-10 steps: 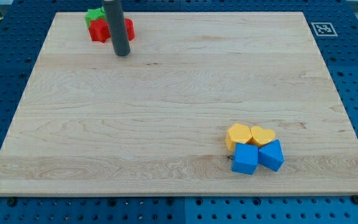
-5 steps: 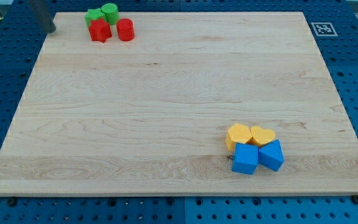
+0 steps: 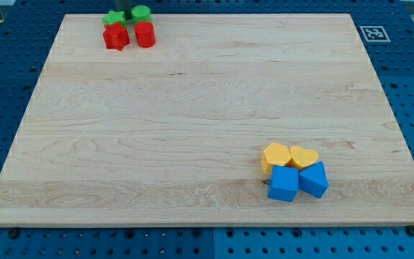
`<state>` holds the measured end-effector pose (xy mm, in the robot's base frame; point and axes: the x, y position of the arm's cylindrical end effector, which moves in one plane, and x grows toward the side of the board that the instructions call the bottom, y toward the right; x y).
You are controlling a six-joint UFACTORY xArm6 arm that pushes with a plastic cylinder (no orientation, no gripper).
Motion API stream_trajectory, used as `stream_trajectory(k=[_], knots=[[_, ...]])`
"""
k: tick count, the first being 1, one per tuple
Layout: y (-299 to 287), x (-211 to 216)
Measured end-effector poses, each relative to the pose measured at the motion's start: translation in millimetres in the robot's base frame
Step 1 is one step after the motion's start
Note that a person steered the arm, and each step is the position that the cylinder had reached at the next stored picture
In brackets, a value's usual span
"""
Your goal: Push the green circle into the red circle
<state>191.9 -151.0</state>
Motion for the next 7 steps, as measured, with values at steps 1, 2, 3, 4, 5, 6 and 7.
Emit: stream_trajectory(k=[1,2,3,4,5,6,7], knots=[[5.4,0.0],[5.3,-0.3],[6.9,-0.6],[36.0,0.8],[64.5,5.5],[74.6,0.6],[103.8,3.9]])
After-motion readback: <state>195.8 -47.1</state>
